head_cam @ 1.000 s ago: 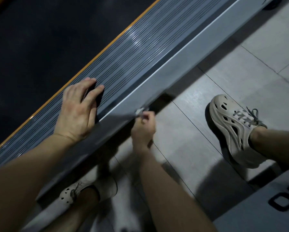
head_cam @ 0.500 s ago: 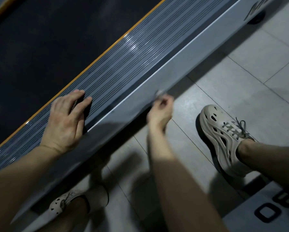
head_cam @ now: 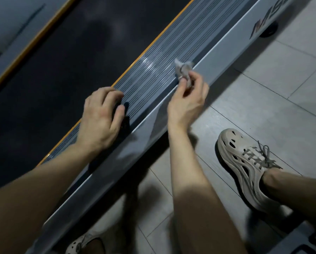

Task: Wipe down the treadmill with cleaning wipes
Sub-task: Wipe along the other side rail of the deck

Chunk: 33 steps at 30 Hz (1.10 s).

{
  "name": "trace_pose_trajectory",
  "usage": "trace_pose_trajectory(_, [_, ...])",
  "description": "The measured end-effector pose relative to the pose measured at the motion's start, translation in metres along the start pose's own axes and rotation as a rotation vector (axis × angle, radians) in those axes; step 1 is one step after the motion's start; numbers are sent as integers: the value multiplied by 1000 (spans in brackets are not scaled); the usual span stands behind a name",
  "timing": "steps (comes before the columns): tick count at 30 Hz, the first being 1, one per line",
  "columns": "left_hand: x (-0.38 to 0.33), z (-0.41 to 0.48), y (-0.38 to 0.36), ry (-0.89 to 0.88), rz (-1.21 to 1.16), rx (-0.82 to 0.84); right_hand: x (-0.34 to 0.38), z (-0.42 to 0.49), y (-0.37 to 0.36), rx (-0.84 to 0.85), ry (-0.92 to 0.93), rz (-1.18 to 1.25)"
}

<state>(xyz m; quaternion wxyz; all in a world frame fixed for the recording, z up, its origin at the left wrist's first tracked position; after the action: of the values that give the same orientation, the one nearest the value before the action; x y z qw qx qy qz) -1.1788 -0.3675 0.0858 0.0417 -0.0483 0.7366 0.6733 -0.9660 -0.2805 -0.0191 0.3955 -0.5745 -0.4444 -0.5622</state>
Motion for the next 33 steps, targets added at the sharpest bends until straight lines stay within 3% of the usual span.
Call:
trace_pose_trajectory(6, [-30,82,-22,-65,9,47,-3,-194,-51,462,149,113])
trace_pose_trajectory(8, [-27,77,-29,-38,2,23,-23,-171,-45,376,62,125])
trace_pose_trajectory(12, [-24,76,-33,-29,-10,-5,-71,-19,0,31,-185,52])
trace_pose_trajectory(14, [-25,77,-33,-36,-13,-24,-82,30,11,-10,-213,26])
trace_pose_trajectory(16, [-24,75,-33,-45,-11,-42,-91,22,5,7,-170,-30])
trace_pose_trajectory(18, [-24,74,-33,-56,-5,-51,-123,-48,-14,124,-216,-46])
trace_pose_trajectory(21, [-24,74,-33,-71,10,-60,-176,-185,-47,500,-434,-61])
trace_pose_trajectory(23, [-24,73,-33,-83,20,-69,-185,-213,-55,575,-433,-49])
trace_pose_trajectory(27, [-24,74,-34,-79,25,-72,-178,-65,-15,196,-486,6])
trace_pose_trajectory(30, [-27,74,-32,-82,39,-86,-149,65,22,-53,-358,100])
trace_pose_trajectory(33, [-28,76,-32,-85,59,-86,-125,76,16,-142,-256,68])
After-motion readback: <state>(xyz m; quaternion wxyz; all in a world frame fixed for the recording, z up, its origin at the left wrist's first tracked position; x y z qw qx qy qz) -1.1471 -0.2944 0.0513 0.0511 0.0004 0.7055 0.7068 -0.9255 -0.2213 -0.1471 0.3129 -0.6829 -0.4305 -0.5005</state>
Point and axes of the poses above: each hand's wrist, its own z-axis towards the middle knuckle, its own y-axis out of the back of the hand, x = y × z, the point moved 9 cm from there along z, towards the middle knuckle, and after that the axes turned 14 degrees about x, right-handed, at the moved point
